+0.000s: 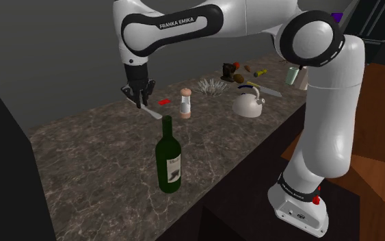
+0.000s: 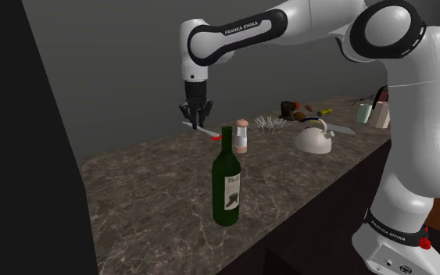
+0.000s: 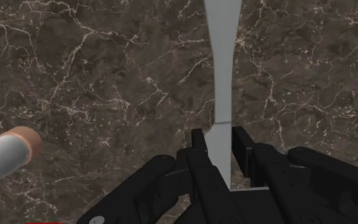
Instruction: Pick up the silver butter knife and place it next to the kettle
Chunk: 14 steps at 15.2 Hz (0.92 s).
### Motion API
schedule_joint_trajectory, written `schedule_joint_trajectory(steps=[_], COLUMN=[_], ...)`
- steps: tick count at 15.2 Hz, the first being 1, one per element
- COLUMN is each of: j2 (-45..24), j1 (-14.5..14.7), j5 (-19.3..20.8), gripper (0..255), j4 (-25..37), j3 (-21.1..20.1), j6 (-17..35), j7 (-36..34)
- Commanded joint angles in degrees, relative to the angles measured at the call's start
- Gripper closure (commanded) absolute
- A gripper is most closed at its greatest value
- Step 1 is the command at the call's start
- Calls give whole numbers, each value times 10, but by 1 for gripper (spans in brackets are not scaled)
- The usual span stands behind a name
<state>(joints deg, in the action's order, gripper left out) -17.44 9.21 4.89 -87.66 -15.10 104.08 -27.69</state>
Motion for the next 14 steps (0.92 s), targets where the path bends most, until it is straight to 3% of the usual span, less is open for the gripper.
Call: schedule_joint_trajectory(steps=[1, 14], j2=[37, 222], j1=[-19, -108], j5=[-10, -52], gripper=[255, 255], j4=[-51, -281], j3=[5, 72], j6=[17, 67], j7=[23, 187])
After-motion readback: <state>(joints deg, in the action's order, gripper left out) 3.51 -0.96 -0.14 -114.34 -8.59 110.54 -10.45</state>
